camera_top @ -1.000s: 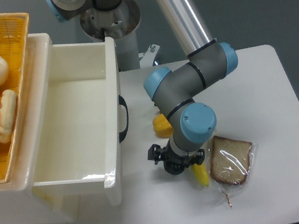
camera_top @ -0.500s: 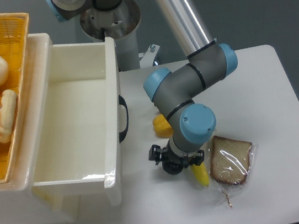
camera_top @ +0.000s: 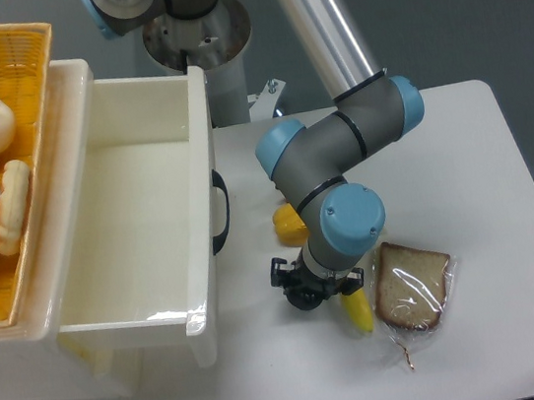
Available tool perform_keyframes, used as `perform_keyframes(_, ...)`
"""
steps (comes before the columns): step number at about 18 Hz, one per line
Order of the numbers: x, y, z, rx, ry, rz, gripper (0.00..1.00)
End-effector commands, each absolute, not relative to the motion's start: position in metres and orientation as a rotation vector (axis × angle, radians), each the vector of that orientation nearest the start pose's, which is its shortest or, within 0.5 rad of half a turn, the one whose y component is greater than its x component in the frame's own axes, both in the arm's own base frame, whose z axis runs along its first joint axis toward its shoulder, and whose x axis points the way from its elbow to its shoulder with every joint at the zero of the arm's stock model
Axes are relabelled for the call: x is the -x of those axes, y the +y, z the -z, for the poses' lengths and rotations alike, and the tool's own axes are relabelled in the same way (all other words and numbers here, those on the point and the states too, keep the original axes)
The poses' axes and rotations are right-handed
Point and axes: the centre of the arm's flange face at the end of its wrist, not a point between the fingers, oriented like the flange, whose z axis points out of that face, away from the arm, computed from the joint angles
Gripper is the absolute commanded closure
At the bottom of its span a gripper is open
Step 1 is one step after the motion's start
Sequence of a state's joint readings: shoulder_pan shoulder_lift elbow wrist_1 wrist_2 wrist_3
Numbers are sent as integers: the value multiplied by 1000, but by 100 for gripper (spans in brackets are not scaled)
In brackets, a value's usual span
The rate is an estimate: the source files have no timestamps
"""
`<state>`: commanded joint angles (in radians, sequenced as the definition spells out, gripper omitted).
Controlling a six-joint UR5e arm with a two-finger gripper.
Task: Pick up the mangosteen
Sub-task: 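Lift the held mangosteen up off the table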
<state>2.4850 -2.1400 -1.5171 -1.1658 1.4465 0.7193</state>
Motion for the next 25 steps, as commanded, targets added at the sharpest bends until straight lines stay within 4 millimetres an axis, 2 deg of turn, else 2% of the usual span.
perform_keyframes(7, 442, 497, -282, 3050, -84, 139, 57)
perform_keyframes(11, 440, 489, -307, 3030, 108, 85, 57)
perform_keyframes(17, 454, 447, -333, 3029, 273, 110, 59)
perform_keyframes(25, 458, 429, -347, 3050, 274, 69, 59)
